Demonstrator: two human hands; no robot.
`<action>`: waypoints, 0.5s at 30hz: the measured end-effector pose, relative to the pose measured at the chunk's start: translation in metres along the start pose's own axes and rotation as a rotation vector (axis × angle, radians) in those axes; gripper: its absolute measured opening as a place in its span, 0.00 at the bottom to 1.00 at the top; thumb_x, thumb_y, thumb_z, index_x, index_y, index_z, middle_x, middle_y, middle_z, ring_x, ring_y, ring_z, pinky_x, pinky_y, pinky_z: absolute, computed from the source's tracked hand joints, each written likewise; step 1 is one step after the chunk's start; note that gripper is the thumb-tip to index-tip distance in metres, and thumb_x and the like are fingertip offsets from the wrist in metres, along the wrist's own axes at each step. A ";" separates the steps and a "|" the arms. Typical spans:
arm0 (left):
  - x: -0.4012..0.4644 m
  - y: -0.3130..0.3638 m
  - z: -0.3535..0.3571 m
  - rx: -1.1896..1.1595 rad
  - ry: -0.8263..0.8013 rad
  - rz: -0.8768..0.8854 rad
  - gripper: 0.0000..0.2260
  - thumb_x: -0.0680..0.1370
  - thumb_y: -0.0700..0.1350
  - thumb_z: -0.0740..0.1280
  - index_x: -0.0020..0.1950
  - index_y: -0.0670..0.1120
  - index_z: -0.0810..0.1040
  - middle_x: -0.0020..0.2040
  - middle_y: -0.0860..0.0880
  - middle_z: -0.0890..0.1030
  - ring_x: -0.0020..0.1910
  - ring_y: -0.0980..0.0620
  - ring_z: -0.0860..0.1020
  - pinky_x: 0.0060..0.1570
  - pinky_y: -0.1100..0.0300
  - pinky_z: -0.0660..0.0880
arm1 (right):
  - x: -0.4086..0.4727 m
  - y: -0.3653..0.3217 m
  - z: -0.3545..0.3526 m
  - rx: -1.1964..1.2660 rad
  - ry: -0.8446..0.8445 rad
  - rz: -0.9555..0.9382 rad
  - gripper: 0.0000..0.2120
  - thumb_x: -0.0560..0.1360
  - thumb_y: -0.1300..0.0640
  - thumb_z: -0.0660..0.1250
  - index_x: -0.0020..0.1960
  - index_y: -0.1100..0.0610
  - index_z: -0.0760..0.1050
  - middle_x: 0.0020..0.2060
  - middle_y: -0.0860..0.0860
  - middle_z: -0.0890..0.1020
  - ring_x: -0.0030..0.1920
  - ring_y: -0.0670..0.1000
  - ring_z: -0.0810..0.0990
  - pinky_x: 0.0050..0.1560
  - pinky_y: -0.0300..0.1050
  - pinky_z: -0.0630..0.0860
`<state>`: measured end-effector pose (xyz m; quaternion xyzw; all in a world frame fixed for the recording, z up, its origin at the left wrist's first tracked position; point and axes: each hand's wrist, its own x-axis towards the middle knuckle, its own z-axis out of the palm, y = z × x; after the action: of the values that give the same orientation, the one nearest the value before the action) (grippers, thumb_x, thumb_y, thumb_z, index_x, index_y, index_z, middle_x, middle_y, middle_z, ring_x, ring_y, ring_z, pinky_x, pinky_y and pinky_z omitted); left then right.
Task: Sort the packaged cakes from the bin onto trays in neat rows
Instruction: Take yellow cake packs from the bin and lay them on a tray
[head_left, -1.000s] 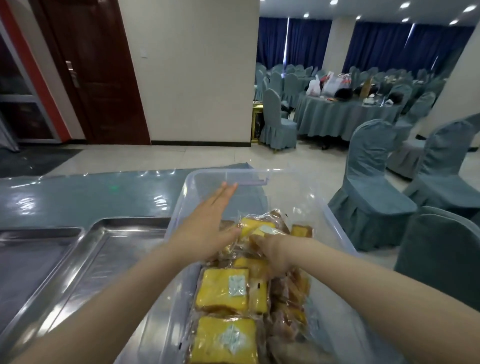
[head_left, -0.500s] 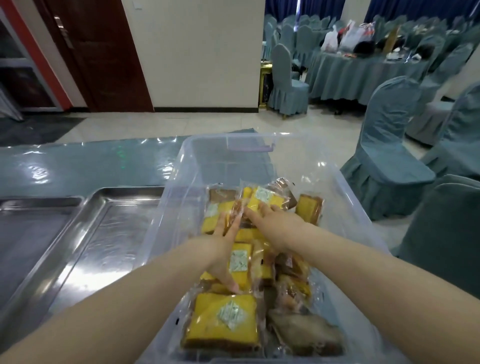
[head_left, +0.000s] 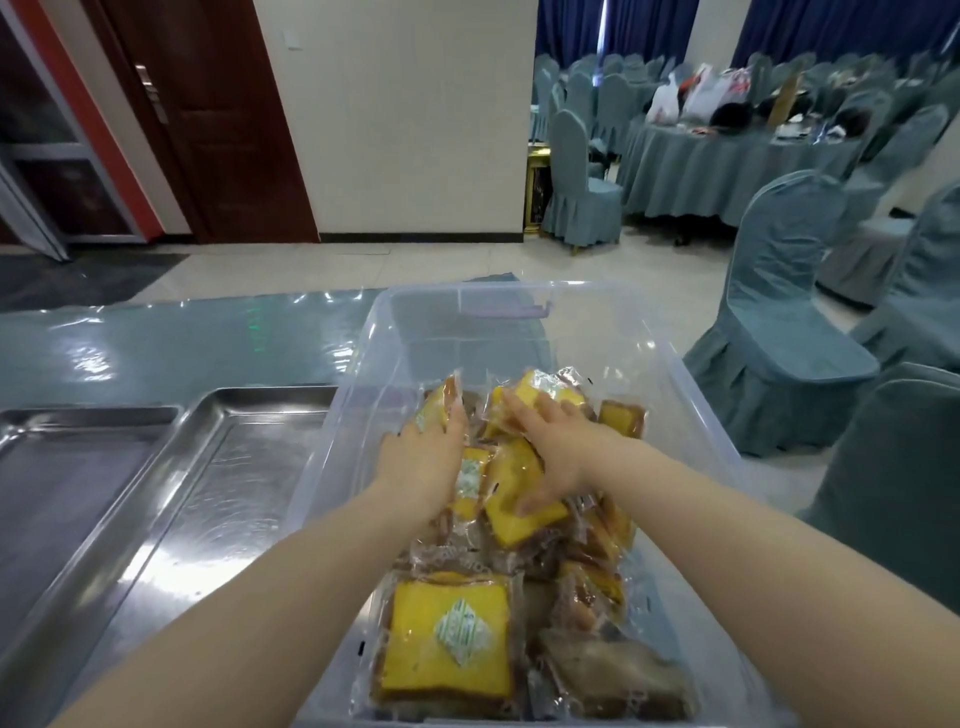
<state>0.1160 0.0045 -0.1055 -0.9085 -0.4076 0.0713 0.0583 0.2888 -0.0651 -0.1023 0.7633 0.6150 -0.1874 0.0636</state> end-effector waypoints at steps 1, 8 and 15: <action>0.001 0.000 -0.001 -0.001 0.023 -0.021 0.41 0.75 0.41 0.68 0.76 0.47 0.42 0.70 0.42 0.68 0.64 0.39 0.69 0.57 0.45 0.68 | 0.001 -0.004 0.004 -0.051 -0.022 -0.011 0.66 0.56 0.32 0.76 0.70 0.37 0.26 0.76 0.50 0.34 0.75 0.61 0.37 0.68 0.71 0.56; 0.002 0.003 -0.003 0.054 0.126 -0.076 0.41 0.74 0.41 0.68 0.76 0.42 0.43 0.65 0.43 0.74 0.64 0.41 0.71 0.59 0.46 0.66 | 0.005 -0.015 0.016 -0.236 -0.013 -0.040 0.70 0.56 0.40 0.80 0.72 0.42 0.25 0.72 0.51 0.26 0.73 0.64 0.32 0.64 0.74 0.58; 0.001 -0.009 -0.017 -0.114 0.175 -0.087 0.23 0.77 0.41 0.65 0.69 0.43 0.59 0.61 0.43 0.77 0.63 0.41 0.70 0.57 0.48 0.69 | 0.012 -0.012 0.005 -0.055 0.202 -0.086 0.44 0.71 0.57 0.69 0.75 0.39 0.44 0.77 0.52 0.46 0.74 0.64 0.52 0.61 0.61 0.73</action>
<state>0.1135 0.0101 -0.0870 -0.8945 -0.4436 -0.0343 0.0447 0.2785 -0.0528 -0.1100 0.7492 0.6553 -0.0950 0.0141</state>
